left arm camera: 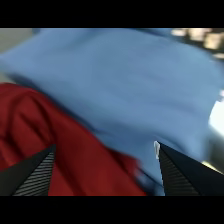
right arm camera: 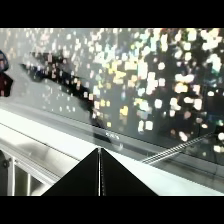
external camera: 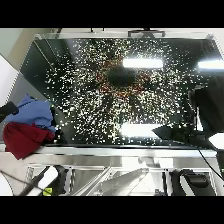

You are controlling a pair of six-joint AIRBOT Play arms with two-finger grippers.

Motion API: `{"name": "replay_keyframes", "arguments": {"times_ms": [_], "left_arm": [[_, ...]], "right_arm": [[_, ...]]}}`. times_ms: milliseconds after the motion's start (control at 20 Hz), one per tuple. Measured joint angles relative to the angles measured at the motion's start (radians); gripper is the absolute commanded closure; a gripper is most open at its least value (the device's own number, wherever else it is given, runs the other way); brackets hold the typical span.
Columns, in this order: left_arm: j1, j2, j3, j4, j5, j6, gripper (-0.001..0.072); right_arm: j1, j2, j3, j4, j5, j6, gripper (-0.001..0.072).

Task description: Fold the shirts.

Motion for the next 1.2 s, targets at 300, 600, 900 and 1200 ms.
{"name": "replay_keyframes", "arguments": {"times_ms": [300, 600, 900, 1200], "left_arm": [[0.052, -0.320, 0.016, 0.014, 0.153, 0.023, 0.0023], [0.022, -0.451, 0.131, 0.026, 0.099, 0.026, 0.0685], [-0.111, -0.386, 0.340, -0.041, -0.114, 0.026, 0.0685], [-0.408, -0.180, 0.456, -0.403, -0.201, 0.055, 0.0684]], "right_arm": [[0.000, 0.000, 0.000, 0.011, -0.004, 0.000, 0.0698], [0.000, 0.000, 0.000, 0.014, -0.005, 0.000, 0.0698], [0.000, 0.000, -0.001, 0.014, -0.003, 0.000, 0.0698], [0.000, 0.000, -0.001, 0.025, -0.003, 0.000, 0.0698]]}}
